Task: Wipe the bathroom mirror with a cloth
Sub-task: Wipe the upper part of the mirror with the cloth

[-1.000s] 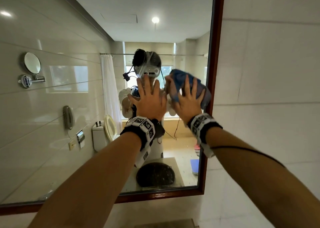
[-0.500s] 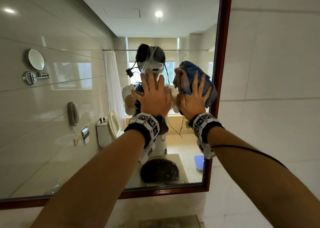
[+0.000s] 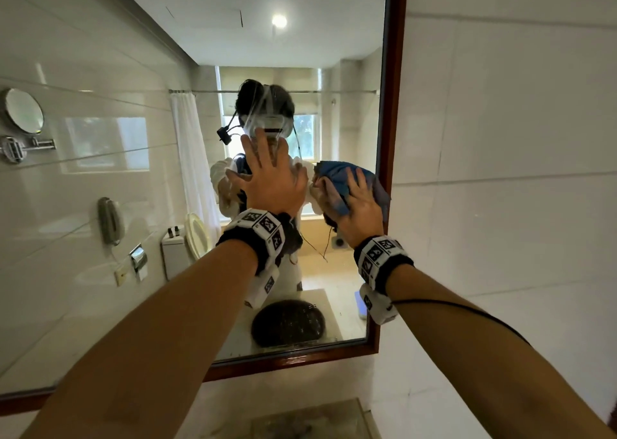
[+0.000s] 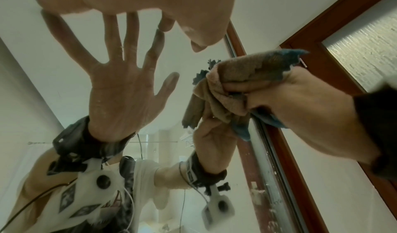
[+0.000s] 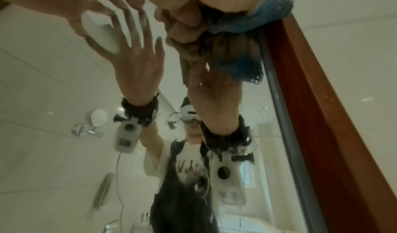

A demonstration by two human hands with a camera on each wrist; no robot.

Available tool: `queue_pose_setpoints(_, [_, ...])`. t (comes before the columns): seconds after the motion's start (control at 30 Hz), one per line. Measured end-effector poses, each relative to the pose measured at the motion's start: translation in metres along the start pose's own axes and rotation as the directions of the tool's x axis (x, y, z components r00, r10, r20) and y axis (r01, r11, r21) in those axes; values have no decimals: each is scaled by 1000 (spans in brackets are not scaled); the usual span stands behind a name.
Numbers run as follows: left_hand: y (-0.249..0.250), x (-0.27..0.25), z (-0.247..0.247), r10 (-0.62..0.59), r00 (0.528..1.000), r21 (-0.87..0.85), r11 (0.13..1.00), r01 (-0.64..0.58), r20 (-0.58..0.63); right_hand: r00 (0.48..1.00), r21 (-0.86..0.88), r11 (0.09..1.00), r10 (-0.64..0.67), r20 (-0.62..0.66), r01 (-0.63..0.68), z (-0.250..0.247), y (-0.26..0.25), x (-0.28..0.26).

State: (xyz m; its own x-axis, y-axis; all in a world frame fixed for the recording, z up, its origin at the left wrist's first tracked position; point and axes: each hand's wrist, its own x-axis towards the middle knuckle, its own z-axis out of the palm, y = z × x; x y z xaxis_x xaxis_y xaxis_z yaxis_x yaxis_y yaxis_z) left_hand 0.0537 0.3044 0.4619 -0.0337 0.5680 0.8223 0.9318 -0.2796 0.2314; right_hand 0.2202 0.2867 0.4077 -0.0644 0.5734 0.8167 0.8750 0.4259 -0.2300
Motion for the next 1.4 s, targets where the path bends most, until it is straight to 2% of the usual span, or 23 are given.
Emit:
queue_pose_setpoints(0.1, [0, -1, 1, 2, 1000, 18, 1000, -2, 16, 978, 252, 951, 199, -66, -176, -15, -17, 9])
queue_pose_setpoints(0.13, [0, -1, 1, 2, 1000, 17, 1000, -3, 20, 967, 310, 931, 233, -106, -191, -19, -21, 13])
queue_pose_setpoints(0.2, [0, 0, 3, 2, 1000, 13, 1000, -2, 24, 957, 306, 938, 228, -180, -166, -21, -26, 21])
queue_pose_setpoints(0.37, [-1, 0, 6, 10, 1000, 11, 1000, -11, 9, 936, 387, 906, 272, -223, -171, -12, -17, 40])
queue_pose_setpoints(0.43, [-1, 0, 5, 13, 1000, 18, 1000, -13, -7, 940, 302, 942, 227, -255, -146, -4, -13, 42])
queue_pose_setpoints(0.53, [0, -2, 5, 28, 999, 33, 999, -27, -27, 935, 82, 996, -6, -355, 37, 9, -4, 39])
queue_pose_setpoints(0.6, [-2, -4, 7, 50, 997, 75, 996, -46, -53, 920, -44, 995, -101, -378, 91, 19, 6, 36])
queue_pose_setpoints(0.73, [-9, -15, 21, 95, 993, 145, 986, -83, -75, 936, -208, 973, -159, -313, 95, 37, 17, 18])
queue_pose_setpoints(0.83, [-13, -27, 29, 128, 991, 161, 980, -121, -31, 948, -238, 965, -177, -265, 114, 50, 20, -9])
queue_pose_setpoints(1.07, [-18, -56, 36, 171, 985, 174, 970, -168, -5, 998, -225, 973, -48, -29, 40, 78, 18, -76])
queue_pose_setpoints(1.17, [-19, -61, 39, 172, 985, 167, 971, -169, -3, 1000, -234, 972, -25, 14, 28, 72, 14, -71])
queue_pose_setpoints(1.27, [-21, -63, 39, 184, 983, 158, 971, -182, 2, 997, -275, 958, -79, 24, 83, 57, 18, -57])
queue_pose_setpoints(1.4, [-22, -64, 39, 185, 982, 140, 974, -181, -22, 999, -270, 962, -36, -3, 34, 30, 6, -11])
